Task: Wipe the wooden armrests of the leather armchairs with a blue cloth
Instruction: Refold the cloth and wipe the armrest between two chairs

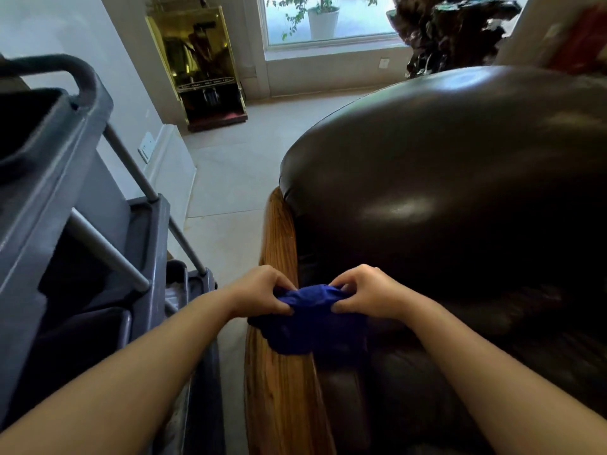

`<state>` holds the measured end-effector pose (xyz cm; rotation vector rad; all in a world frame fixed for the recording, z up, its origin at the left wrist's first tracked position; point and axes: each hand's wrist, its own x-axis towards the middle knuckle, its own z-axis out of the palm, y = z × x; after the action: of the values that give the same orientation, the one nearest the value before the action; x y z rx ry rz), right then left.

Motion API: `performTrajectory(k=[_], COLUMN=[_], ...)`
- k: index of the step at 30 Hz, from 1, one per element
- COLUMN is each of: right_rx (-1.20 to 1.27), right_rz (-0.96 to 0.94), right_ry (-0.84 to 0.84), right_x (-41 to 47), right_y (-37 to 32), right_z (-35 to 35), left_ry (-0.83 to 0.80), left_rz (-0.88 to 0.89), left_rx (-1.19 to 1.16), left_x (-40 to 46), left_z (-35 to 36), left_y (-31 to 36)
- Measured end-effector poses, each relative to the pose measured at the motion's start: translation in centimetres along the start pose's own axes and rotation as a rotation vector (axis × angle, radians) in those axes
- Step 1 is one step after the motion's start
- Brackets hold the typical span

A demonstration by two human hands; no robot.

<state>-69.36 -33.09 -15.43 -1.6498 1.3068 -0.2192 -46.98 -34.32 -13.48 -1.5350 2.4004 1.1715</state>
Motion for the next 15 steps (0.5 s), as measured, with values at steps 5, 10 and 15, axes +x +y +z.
performTrajectory(k=[5,10,15], right_rx=[0.016,0.0,-0.077], right_rz=[-0.017,-0.014,-0.007], right_ry=[0.045,0.175,0.362], right_x=[-8.5,-19.8,-33.4], right_y=[-4.4,-8.4,-10.1], right_z=[-5.7,-11.6,-16.2], left_ry=[0.018,0.054,0.087], left_rz=[0.079,0.193,0.327], left_rx=[-0.011,0.004,0.054], left_x=[-4.0,-8.3,-11.9], left_z=[-4.4,-7.4,-7.0], left_y=[8.8,19.5,31.7])
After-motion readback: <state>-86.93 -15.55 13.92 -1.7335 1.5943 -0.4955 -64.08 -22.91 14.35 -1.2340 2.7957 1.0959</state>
